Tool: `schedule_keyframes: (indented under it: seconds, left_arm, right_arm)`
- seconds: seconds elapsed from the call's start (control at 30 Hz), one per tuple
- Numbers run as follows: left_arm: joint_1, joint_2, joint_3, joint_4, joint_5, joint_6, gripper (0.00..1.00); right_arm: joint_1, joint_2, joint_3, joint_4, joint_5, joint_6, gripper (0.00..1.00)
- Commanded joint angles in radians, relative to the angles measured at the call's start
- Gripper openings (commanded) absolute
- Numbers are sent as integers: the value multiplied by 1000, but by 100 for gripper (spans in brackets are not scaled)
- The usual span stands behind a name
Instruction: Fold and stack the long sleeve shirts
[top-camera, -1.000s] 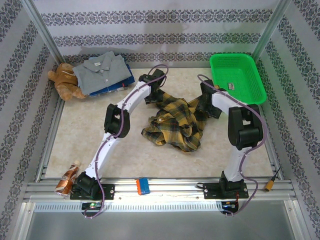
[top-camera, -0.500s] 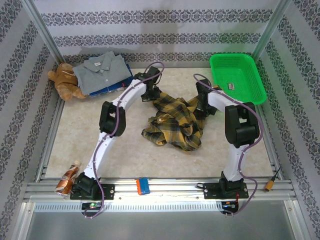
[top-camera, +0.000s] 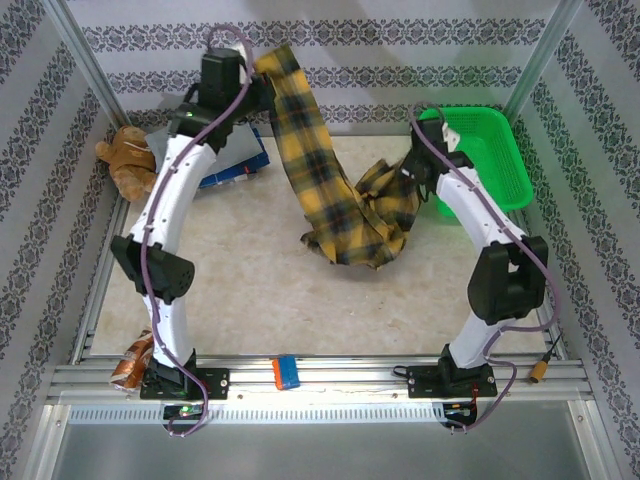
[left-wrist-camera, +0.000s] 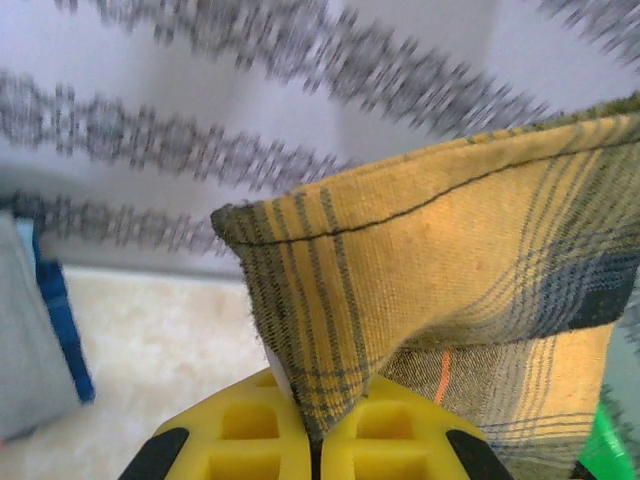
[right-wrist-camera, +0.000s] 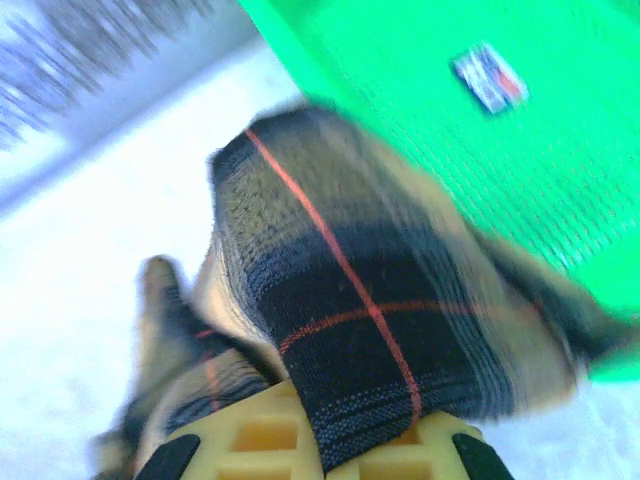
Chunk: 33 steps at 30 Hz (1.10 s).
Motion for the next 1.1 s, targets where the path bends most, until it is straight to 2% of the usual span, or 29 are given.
schedule_keyframes:
  seconds: [0.0, 0.13, 0.3, 0.53, 0.67, 0.77, 0.87, 1.07]
  left_arm:
    - [48, -44, 87, 86, 51, 41, 0]
    - [166, -104, 201, 62, 89, 23, 0]
    - [356, -271, 139, 106, 141, 8, 0]
    - [685, -585, -234, 210, 136, -40, 0]
    - [841, -756, -511, 279, 194, -105, 0]
    - [879, -835, -646, 276, 228, -121, 0]
    - [880, -869, -698, 242, 224, -92, 0]
    - [880, -915, -783, 88, 76, -44, 0]
  right_arm:
    - [-39, -50, 119, 60, -14, -5, 0]
    - [-114, -37, 316, 39, -85, 3, 0]
    - [-190, -13, 498, 8, -174, -1, 0]
    - [-236, -81, 439, 30, -214, 12, 0]
    - [-283, -162, 336, 66, -313, 37, 0]
    - [-296, -224, 280, 48, -365, 28, 0]
    - [-299, -287, 227, 32, -403, -8, 0]
    - [-324, -405, 101, -120, -355, -113, 0]
